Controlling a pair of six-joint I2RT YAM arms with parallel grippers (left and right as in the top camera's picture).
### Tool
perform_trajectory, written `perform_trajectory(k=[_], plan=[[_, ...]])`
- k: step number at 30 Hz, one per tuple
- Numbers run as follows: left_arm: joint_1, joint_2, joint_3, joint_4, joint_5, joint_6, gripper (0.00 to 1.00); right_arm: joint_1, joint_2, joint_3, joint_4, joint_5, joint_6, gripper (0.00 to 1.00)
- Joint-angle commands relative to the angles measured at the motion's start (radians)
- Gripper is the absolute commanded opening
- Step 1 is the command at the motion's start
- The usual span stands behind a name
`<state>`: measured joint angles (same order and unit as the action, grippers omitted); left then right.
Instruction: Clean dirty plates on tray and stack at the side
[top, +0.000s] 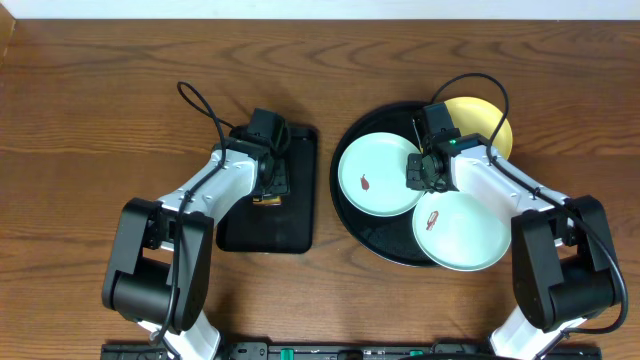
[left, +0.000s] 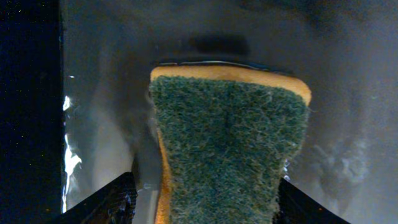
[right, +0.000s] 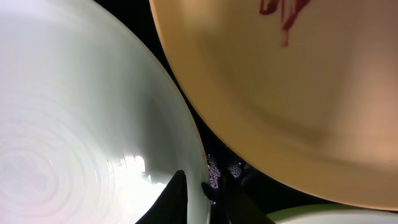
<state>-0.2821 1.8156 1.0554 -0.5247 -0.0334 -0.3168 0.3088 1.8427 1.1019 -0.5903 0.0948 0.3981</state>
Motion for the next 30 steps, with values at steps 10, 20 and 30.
perform_trajectory(k=[10,20,30], plan=[[0.004,-0.025,0.022,0.006,0.007,-0.002,0.92,0.014,0.009,-0.006,0.0,0.013,-0.014,0.16],[0.004,-0.025,0.022,0.018,0.006,-0.002,0.65,0.013,0.009,-0.006,0.0,0.013,-0.022,0.16],[0.004,-0.025,0.022,0.043,0.006,-0.002,0.58,0.013,0.009,-0.006,0.0,0.013,-0.021,0.16]])
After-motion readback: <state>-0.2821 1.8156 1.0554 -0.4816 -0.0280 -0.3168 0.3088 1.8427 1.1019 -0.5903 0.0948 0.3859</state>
